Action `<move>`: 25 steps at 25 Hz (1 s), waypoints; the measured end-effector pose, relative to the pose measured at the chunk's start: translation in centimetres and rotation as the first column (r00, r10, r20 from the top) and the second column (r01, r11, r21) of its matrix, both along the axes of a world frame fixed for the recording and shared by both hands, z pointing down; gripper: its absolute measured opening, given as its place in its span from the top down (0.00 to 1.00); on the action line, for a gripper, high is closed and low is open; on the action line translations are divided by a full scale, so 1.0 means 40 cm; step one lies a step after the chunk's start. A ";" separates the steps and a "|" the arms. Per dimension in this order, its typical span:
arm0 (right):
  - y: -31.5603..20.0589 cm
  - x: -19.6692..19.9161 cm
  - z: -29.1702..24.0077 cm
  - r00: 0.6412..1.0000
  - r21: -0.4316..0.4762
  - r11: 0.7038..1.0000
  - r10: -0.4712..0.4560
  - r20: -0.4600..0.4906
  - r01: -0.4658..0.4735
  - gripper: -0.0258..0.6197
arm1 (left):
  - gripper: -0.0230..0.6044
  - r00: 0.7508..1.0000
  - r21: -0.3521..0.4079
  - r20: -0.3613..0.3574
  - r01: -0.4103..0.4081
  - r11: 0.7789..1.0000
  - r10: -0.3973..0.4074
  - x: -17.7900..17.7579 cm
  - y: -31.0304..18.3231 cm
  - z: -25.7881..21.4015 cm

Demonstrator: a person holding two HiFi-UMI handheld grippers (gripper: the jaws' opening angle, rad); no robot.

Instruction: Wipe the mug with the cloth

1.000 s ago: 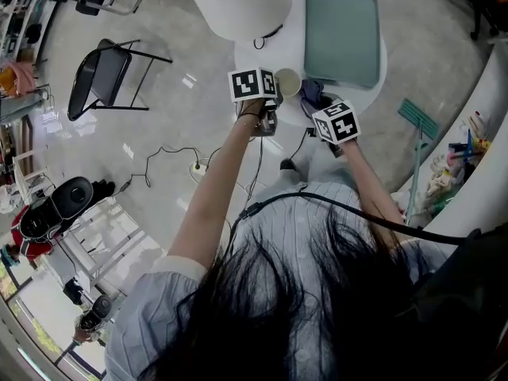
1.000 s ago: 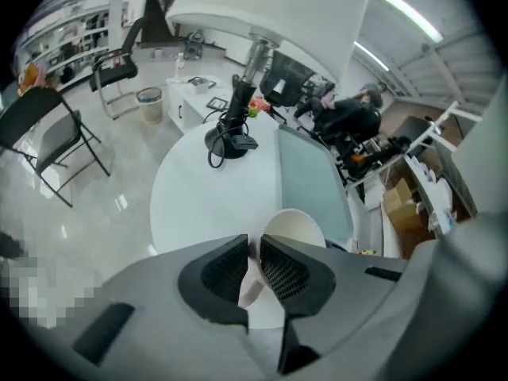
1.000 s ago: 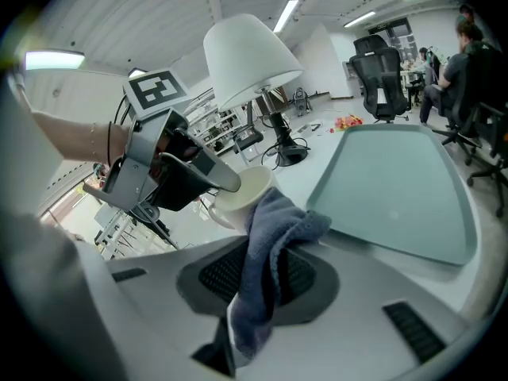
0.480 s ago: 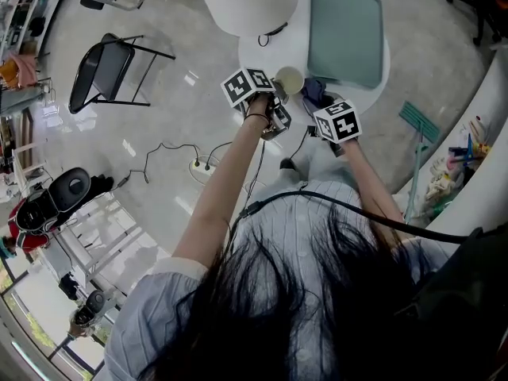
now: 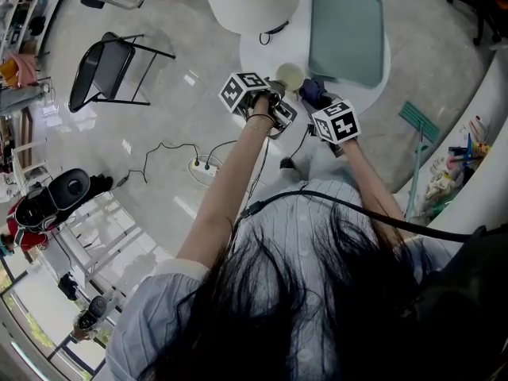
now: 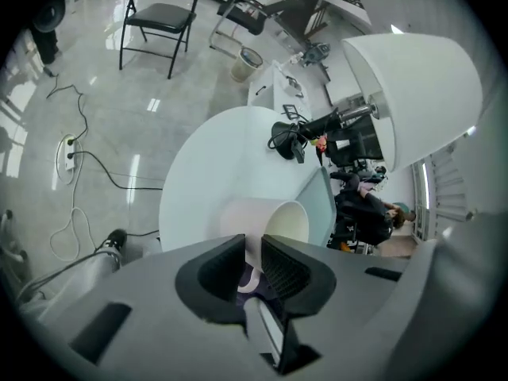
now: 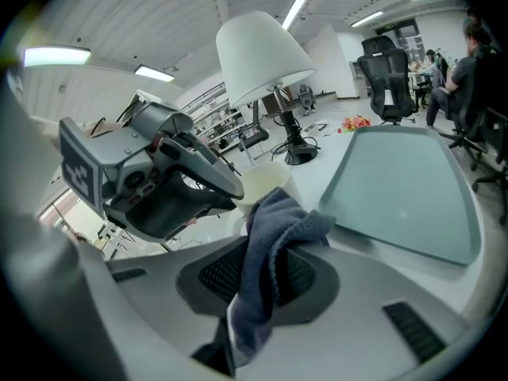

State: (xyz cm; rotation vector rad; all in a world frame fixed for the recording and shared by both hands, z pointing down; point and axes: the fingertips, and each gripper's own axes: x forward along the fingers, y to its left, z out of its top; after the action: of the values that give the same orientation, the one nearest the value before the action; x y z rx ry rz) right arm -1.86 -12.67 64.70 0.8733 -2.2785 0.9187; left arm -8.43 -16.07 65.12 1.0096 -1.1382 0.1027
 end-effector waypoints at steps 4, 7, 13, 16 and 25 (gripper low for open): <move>0.016 -0.014 -0.002 1.000 0.001 1.000 -0.021 -0.004 0.021 0.83 | 0.89 0.999 -0.001 -0.033 0.042 0.999 -0.042 0.005 0.004 -0.001; 0.023 -0.021 -0.005 0.999 0.006 0.999 -0.032 -0.006 0.032 0.83 | 0.89 0.997 0.006 -0.042 0.071 0.997 -0.071 0.003 0.004 0.002; 0.032 -0.015 -0.022 0.998 0.025 0.998 -0.054 -0.032 0.055 0.83 | 0.89 0.991 0.008 -0.058 0.124 0.992 -0.123 0.009 0.001 0.003; 0.042 -0.014 -0.027 0.994 0.044 0.995 -0.087 -0.065 0.090 0.83 | 0.88 0.983 -0.002 -0.086 0.164 0.986 -0.164 0.012 0.001 0.004; 0.102 -0.032 -0.030 0.977 0.048 0.980 -0.186 -0.104 0.191 0.83 | 0.88 0.943 -0.053 -0.207 0.257 0.965 -0.262 0.038 0.003 0.005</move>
State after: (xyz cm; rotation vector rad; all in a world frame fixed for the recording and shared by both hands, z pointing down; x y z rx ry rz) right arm -3.15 -8.58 63.49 0.6956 -2.2659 0.7135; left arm -6.92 -15.93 65.34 0.8185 -1.0601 -0.1978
